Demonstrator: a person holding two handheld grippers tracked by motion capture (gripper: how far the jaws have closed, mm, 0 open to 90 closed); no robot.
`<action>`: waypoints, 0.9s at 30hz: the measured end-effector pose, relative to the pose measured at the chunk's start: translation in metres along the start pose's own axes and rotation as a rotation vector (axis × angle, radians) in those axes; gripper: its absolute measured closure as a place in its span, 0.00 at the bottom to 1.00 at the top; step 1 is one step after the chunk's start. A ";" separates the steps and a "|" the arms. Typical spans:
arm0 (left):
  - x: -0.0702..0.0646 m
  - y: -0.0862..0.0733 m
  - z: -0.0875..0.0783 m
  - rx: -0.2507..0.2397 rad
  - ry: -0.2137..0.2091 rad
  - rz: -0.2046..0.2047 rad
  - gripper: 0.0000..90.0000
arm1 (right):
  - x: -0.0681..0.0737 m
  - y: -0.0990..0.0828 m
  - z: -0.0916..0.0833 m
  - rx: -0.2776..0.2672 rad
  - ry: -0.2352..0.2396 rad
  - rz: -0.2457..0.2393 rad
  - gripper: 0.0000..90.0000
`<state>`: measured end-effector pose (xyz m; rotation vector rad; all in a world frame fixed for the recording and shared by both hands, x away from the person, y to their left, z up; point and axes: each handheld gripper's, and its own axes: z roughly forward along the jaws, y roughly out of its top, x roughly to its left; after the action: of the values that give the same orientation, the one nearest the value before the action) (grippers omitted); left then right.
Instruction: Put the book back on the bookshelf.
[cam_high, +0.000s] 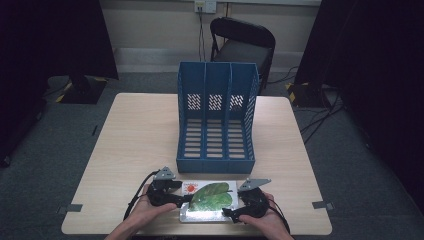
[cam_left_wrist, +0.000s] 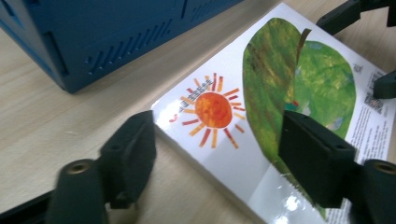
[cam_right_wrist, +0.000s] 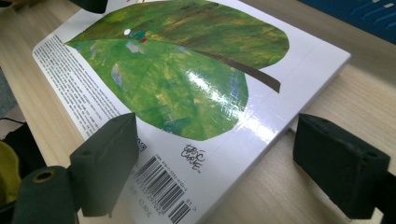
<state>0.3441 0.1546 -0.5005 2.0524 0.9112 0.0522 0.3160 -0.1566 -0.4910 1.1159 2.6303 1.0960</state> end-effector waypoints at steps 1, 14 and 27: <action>0.000 0.000 0.000 -0.002 0.004 -0.003 0.28 | 0.000 0.000 0.000 0.002 0.001 -0.001 0.15; 0.009 0.000 0.000 -0.049 -0.030 -0.110 0.31 | -0.002 0.001 0.000 0.000 0.006 0.004 0.17; 0.021 0.001 -0.012 -0.116 -0.116 -0.256 0.42 | -0.002 0.002 0.000 -0.003 0.012 0.010 0.16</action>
<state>0.3555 0.1755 -0.4981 1.7993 1.0653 -0.1481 0.3189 -0.1572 -0.4908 1.1260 2.6339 1.1114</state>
